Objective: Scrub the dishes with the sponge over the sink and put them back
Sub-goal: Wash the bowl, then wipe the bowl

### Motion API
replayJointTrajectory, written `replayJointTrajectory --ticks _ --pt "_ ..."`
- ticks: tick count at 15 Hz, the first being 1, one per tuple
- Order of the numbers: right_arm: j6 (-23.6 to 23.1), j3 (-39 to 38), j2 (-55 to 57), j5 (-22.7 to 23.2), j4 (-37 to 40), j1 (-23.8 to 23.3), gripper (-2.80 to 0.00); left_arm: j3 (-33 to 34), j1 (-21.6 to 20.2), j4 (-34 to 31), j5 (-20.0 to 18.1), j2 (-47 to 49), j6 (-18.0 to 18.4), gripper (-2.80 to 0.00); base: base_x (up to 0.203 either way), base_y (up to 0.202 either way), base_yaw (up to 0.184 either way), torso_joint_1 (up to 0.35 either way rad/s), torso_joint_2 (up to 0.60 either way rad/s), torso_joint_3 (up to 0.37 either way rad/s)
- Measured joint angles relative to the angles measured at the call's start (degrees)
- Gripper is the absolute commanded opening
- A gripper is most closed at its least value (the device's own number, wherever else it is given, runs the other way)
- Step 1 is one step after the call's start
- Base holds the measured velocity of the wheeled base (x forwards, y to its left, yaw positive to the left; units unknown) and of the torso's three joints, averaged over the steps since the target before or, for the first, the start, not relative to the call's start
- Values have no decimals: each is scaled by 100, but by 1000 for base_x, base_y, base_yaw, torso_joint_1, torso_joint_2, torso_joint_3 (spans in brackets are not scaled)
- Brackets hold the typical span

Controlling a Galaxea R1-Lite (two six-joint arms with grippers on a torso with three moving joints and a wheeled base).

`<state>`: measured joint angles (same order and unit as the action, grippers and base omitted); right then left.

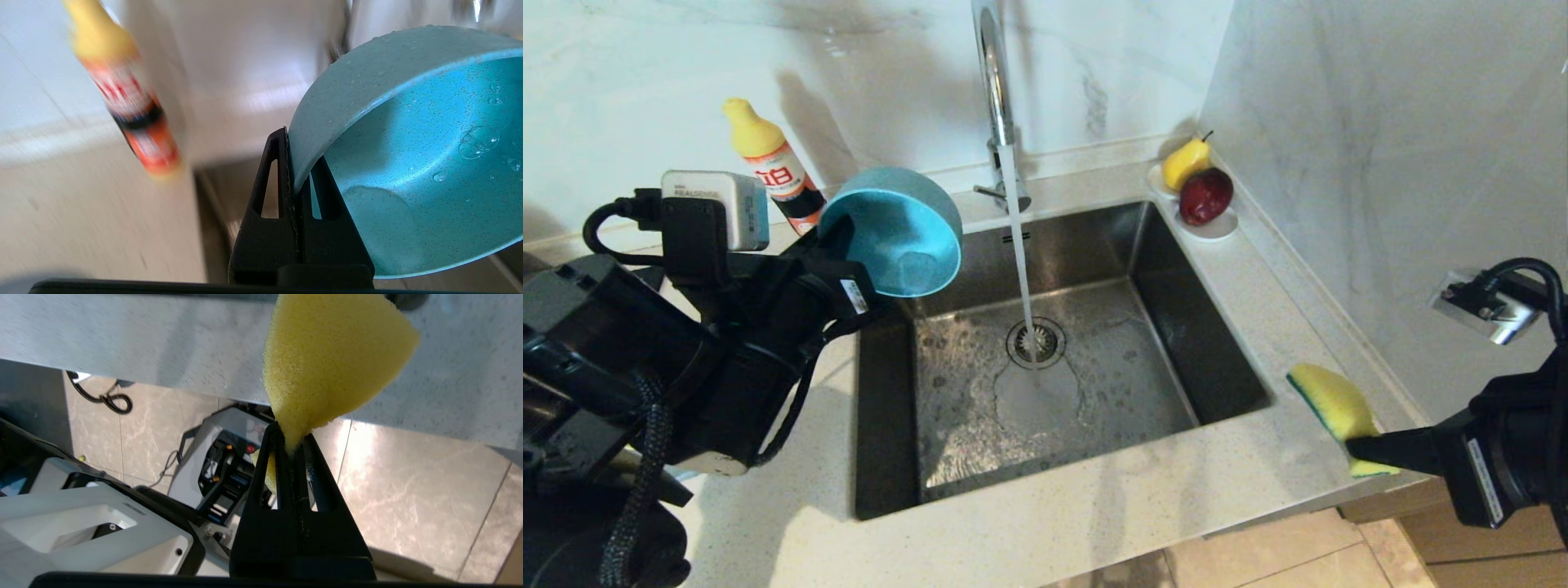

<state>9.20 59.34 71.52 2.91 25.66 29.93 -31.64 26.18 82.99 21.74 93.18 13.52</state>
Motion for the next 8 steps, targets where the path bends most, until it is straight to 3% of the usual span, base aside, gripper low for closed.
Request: replayJointTrajectory --ticks 4,8 --pt "22 146 -154 274 67 22 -280 -129 101 -1915 -328 -601 -617 -280 0 0 0 0 0 0" --pt "321 353 -234 737 168 30 -280 -968 188 -5158 -1263 -1435 -1472 -280 0 0 0 0 0 0"
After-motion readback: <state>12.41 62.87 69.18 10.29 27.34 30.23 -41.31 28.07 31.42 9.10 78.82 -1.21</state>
